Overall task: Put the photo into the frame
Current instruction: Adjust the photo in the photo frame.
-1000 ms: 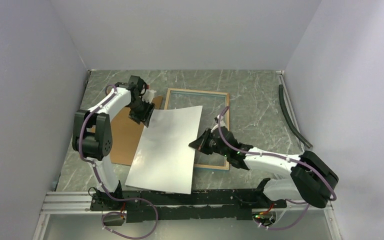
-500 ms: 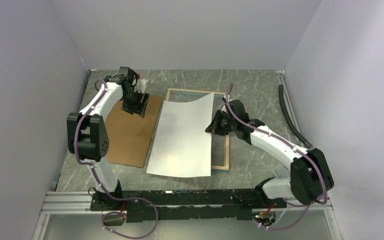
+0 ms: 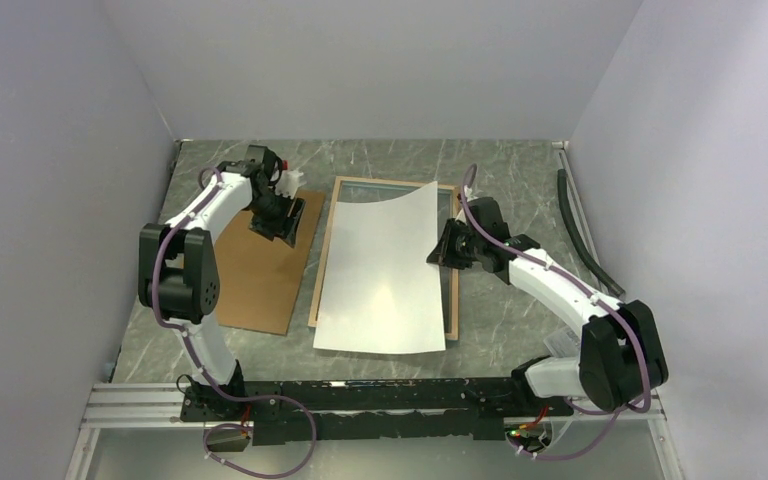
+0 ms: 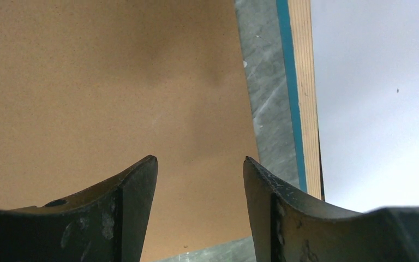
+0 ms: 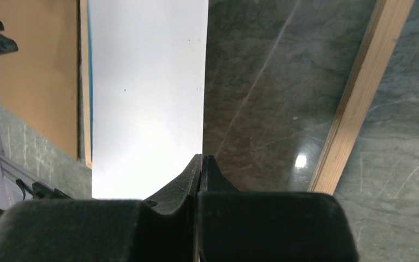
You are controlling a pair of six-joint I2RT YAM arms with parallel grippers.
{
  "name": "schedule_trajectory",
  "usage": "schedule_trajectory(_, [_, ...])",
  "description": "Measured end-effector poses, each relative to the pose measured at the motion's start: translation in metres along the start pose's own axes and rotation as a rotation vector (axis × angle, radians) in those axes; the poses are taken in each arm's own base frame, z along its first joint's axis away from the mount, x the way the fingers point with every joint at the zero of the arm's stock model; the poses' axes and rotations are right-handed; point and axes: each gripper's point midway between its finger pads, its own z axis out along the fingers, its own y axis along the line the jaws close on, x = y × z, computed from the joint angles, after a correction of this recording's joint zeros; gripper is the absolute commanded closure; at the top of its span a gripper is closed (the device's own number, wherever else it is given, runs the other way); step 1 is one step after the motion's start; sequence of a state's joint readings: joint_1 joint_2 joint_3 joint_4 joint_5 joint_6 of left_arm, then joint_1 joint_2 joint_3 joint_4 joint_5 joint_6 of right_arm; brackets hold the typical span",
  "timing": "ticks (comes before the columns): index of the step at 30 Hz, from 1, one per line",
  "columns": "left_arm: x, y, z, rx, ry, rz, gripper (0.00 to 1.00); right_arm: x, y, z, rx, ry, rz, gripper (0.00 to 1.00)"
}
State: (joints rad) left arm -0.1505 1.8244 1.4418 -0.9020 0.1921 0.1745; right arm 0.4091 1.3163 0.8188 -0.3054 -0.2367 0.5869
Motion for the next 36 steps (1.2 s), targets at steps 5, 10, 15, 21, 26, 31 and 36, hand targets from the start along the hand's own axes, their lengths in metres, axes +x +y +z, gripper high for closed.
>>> schedule_trajectory(5, [0.001, -0.004, 0.004, 0.009, 0.0, 0.009, 0.36, -0.014, -0.003, 0.0, 0.01, -0.056, 0.005, 1.0])
schedule_trajectory(10, [0.006, -0.006, 0.01, 0.014, 0.015, 0.012, 0.36, -0.027, -0.008, -0.001, 0.015, -0.099, 0.021, 1.0])
schedule_trajectory(15, [0.006, -0.008, 0.01, 0.02, 0.016, 0.015, 0.37, -0.031, -0.01, 0.005, 0.012, -0.088, 0.024, 1.0])
schedule_trajectory(21, [0.01, -0.011, 0.014, 0.03, 0.026, 0.017, 0.37, -0.034, -0.005, 0.012, -0.018, -0.06, -0.004, 1.0])
schedule_trajectory(26, [0.015, -0.017, 0.019, 0.04, 0.045, 0.026, 0.37, -0.045, 0.001, 0.018, -0.042, -0.047, -0.045, 1.0])
schedule_trajectory(31, [0.017, -0.018, 0.021, 0.042, 0.05, 0.03, 0.37, -0.055, 0.008, 0.017, -0.066, -0.054, -0.076, 1.0])
schedule_trajectory(36, [0.018, -0.018, 0.023, 0.042, 0.05, 0.029, 0.37, -0.055, 0.008, 0.018, -0.068, -0.05, -0.084, 1.0])
